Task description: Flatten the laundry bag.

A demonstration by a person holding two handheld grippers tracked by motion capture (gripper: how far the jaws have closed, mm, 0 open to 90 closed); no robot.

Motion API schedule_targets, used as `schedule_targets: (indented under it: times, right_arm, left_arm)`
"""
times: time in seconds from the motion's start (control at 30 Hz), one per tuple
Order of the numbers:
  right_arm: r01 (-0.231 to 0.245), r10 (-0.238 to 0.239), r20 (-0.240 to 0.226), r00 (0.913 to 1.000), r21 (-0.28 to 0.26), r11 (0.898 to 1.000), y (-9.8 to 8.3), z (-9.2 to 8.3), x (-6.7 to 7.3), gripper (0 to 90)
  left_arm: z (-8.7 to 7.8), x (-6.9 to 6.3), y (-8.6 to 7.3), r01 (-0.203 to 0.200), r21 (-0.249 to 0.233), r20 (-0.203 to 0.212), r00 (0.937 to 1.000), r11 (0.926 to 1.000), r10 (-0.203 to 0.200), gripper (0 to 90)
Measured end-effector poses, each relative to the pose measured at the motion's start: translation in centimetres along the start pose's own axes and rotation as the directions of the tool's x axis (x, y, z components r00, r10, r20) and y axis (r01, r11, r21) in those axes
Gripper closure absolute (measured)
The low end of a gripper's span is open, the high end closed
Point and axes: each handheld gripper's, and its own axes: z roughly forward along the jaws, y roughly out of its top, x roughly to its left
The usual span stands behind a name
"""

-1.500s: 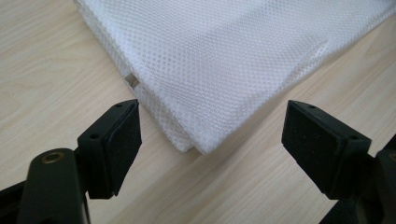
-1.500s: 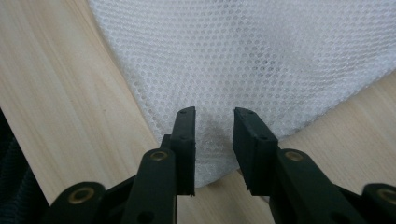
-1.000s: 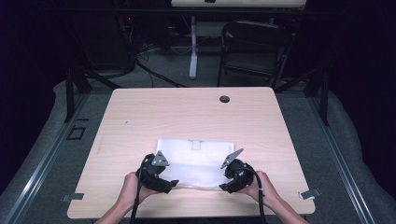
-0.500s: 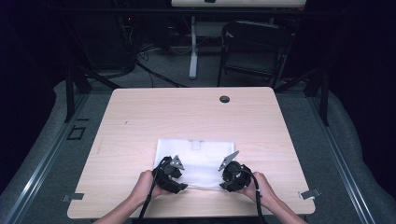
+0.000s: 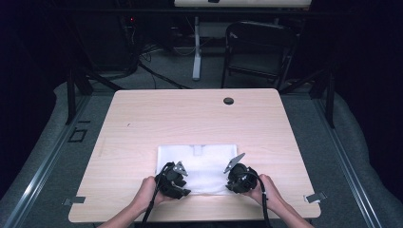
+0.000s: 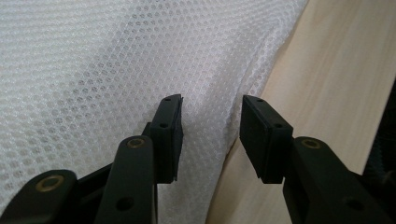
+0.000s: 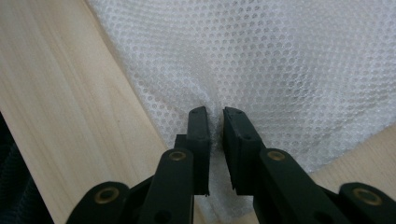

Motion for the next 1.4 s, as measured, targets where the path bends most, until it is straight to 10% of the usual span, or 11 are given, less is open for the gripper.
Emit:
schedule_targets:
  times: [0.7, 1.4]
  right_arm:
    - [-0.067, 0.064, -0.055, 0.9965, -0.067, 0.996, 0.0, -2.0, -0.7, 86.6]
    - [-0.069, 0.065, -0.057, 0.9963, -0.075, 0.995, 0.0, -2.2, -0.6, 77.9]
  left_arm:
    - [0.4, -0.8, 1.3, -0.065, -0.01, -0.019, 0.9977, 0.9979, 0.065, 51.6]
    - [0.8, -0.7, 1.8, -0.084, -0.011, -0.063, 0.9946, 0.9964, 0.083, 87.1]
